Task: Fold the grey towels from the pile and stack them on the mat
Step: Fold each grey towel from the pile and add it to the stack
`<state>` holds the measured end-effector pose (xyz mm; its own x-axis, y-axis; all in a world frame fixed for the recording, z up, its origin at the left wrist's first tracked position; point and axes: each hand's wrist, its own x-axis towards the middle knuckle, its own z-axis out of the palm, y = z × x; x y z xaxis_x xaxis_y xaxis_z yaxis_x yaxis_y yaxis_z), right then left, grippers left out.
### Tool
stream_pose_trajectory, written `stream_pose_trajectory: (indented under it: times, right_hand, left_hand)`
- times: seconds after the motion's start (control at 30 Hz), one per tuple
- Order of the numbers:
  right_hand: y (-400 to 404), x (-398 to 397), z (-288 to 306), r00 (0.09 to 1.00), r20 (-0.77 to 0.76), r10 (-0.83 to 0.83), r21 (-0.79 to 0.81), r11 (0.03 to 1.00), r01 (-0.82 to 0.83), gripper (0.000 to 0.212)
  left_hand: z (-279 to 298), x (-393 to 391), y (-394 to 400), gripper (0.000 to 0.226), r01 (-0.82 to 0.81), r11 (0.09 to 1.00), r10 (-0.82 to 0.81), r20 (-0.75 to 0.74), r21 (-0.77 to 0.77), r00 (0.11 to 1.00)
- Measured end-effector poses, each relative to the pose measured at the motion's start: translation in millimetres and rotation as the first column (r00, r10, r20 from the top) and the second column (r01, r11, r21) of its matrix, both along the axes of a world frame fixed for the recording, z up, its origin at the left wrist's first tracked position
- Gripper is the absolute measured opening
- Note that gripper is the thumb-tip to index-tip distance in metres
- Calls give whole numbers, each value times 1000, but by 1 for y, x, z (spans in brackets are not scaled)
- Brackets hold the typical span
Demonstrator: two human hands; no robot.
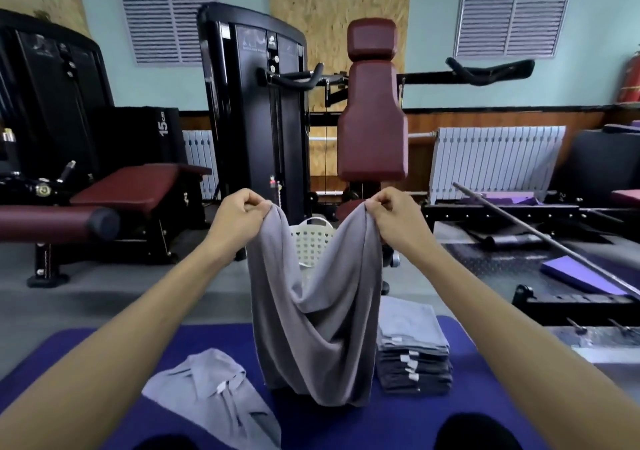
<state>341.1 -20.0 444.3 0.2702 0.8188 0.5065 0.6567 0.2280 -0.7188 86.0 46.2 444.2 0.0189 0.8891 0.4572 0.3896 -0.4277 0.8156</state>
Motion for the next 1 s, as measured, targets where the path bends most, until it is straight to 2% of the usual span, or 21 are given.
stream_pose_trajectory:
  times: [0.23,0.33,0.47,0.6,0.73,0.83,0.9,1.0]
  right_hand:
    - [-19,-6,-107,994,-81,77,-349,931,-101,25]
    - [-15,-7,-162,993,-68,93,-485,867,-115,24]
    - [4,-8,-232,994,-61,92,-610,785,-110,23]
    - [36,-10,-296,992,-110,65,-722,680,-125,22]
    - [76,-5,-360,992,-125,24,-802,586,-115,23]
    - [112,-3,-399,984,-171,-52,-837,534,-117,30]
    - [142,-2,-420,983,-174,-65,-861,495,-119,31]
    - [189,-5,-444,990,-134,41,-874,467,-137,22]
  left_hand:
    - [-110,0,-19,19,34,955,-82,-153,-295,985]
    - [-166,1,-12,24,30,890,-123,-176,-454,977]
    - [-240,1,9,19,14,810,-167,-208,-587,964]
    - [-313,4,34,17,-16,698,-132,-151,-715,980]
    - [-379,0,67,15,-53,590,-69,-116,-805,991]
    - [-417,-4,98,10,-104,538,-70,-167,-837,983]
    - [-437,-7,124,9,-126,536,-89,-204,-835,975]
    - [-466,-9,171,7,-161,576,-127,-282,-801,951]
